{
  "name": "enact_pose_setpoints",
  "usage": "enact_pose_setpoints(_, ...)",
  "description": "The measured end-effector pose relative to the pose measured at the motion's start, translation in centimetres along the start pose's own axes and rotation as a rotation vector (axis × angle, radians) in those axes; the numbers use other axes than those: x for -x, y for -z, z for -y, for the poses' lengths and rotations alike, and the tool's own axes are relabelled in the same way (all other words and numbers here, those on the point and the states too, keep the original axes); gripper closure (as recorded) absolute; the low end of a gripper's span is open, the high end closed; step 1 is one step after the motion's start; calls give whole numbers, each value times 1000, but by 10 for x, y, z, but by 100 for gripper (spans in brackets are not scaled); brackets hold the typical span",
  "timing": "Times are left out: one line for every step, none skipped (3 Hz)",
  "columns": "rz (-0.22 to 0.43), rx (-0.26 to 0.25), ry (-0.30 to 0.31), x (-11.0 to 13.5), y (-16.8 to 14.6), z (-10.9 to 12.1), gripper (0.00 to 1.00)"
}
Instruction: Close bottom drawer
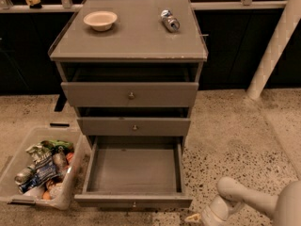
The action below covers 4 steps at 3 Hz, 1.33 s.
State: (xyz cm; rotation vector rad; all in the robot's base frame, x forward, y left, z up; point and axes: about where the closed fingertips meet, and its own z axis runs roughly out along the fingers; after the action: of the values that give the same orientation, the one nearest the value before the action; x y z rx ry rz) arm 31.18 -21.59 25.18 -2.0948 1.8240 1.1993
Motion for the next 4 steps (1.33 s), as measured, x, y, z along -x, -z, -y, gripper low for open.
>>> enact_pose_setpoints(10,13,0,-1,-27,26,0)
enact_pose_setpoints(18,-73,-28,6,-31,55,0)
enact_pose_setpoints(16,-86,-30,5,-32,59,0)
enact_pose_setpoints(0,-38,-67,-7,-50,58,0)
